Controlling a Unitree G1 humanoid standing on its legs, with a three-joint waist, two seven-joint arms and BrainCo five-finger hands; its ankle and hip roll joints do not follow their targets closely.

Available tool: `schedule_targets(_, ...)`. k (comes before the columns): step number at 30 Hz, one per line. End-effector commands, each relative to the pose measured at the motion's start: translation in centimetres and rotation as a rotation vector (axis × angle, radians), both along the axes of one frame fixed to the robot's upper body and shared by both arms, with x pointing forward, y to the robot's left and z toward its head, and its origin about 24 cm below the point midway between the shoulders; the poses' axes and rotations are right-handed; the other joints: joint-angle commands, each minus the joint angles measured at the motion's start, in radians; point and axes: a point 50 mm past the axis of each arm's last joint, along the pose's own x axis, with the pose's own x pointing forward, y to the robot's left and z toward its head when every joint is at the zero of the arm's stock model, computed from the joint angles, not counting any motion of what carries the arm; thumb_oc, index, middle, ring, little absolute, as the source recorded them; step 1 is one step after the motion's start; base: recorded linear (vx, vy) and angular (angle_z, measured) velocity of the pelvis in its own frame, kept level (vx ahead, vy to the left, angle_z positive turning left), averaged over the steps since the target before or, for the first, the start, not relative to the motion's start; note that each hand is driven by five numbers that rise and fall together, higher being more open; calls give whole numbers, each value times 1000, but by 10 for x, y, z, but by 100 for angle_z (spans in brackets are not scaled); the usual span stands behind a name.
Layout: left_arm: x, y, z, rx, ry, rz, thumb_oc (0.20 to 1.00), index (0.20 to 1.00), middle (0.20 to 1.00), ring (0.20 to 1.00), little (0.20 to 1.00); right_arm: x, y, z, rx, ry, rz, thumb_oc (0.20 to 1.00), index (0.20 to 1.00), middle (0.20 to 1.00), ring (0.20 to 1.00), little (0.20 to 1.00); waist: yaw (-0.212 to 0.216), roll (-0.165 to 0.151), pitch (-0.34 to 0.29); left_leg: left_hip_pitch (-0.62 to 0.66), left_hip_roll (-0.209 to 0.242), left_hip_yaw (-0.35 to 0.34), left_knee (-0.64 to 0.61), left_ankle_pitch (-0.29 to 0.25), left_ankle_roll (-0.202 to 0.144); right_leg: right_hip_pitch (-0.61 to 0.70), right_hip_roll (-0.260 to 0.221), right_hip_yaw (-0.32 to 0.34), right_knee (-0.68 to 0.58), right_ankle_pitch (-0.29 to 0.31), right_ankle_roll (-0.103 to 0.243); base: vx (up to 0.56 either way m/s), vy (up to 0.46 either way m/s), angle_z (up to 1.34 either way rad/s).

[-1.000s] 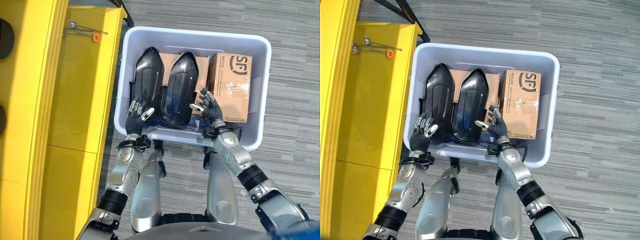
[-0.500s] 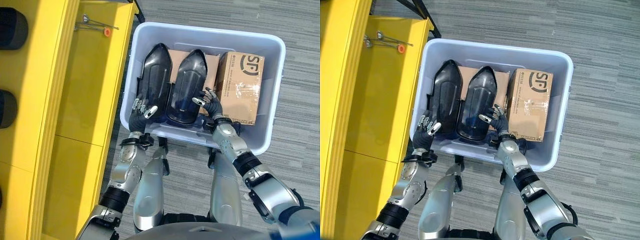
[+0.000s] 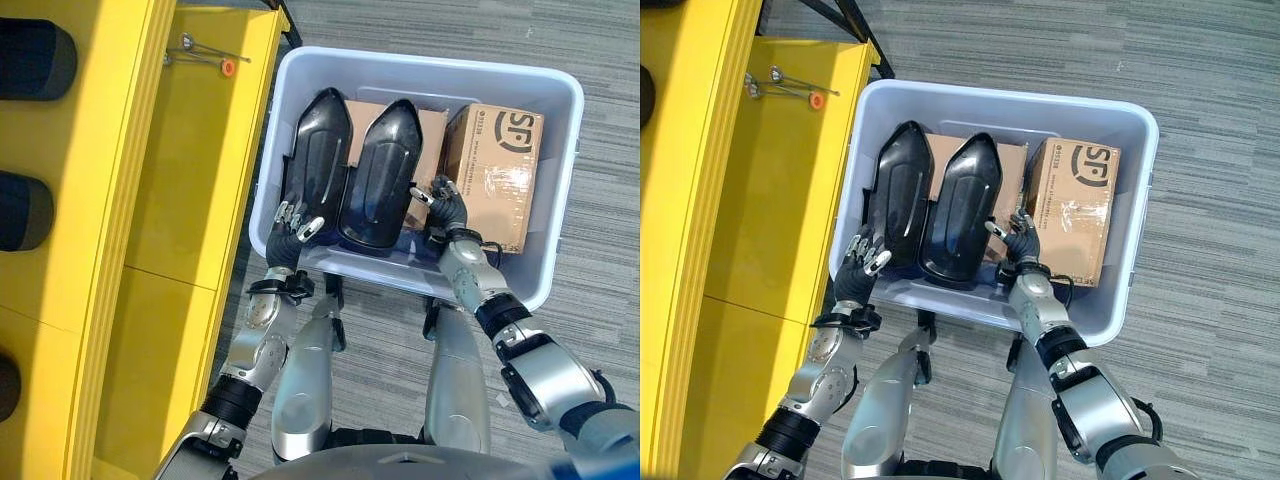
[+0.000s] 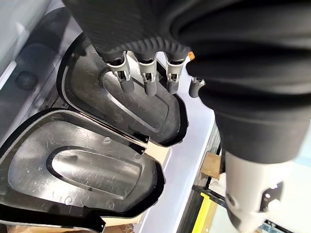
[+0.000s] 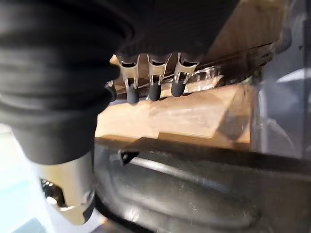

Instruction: Move parts from the plastic box to the shelf.

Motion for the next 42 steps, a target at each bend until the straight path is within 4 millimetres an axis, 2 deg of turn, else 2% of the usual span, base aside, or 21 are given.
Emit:
schedule_targets(1,-2,19,17,27,-100,44,1000,1000,1000,1000,1000,-7,23,24,64,-157,77,1000,1000,1000,1000,1000,-3,-74,31,-4,87,-69,88,-121,-65,221,-90,-3,-314,167,66,0,0,0)
schedule_targets(4,-1,24,20,34,-109,77,1000,1000,1000,1000,1000,-22,24,28,85,-225,115,1000,1000,1000,1000,1000,-20,-87,31,-10,86,-75,92,-123,-64,222,-92,-4,-316,167,67,0,0,0)
schedule_targets(12,-3,30,19,45,-104,98,1000,1000,1000,1000,1000,-33,23,26,103,-245,119,1000,1000,1000,1000,1000,-31,-94,30,-15,86,-77,96,-123,-64,219,-93,-4,-311,168,69,0,0,0)
schedule_targets(24,-3,28,22,28,-117,92,1000,1000,1000,1000,1000,-22,22,15,74,-173,75,1000,1000,1000,1000,1000,-21,-79,30,-26,80,-91,101,-123,-63,214,-96,-6,-304,168,68,0,0,0)
schedule_targets(33,-4,26,22,24,-120,72,1000,1000,1000,1000,1000,-14,29,15,58,-149,94,1000,1000,1000,1000,1000,-9,-70,30,-37,78,-96,103,-121,-61,207,-99,-14,-297,167,67,0,2,0)
schedule_targets(34,-4,24,23,19,-124,64,1000,1000,1000,1000,1000,-9,27,10,57,-118,71,1000,1000,1000,1000,1000,-1,-65,30,-41,75,-99,105,-122,-60,206,-102,-17,-293,166,66,1,5,4)
schedule_targets(38,-4,24,23,11,-126,60,1000,1000,1000,1000,1000,-5,25,11,68,-106,45,1000,1000,1000,1000,1000,3,-61,30,-45,75,-101,108,-123,-60,205,-104,-20,-292,166,66,2,6,4)
schedule_targets(42,-7,21,24,6,-133,34,1000,1000,1000,1000,1000,9,19,14,27,-70,-6,1000,1000,1000,1000,1000,23,-47,30,-53,71,-103,113,-125,-57,201,-106,-21,-290,167,66,-2,17,3)
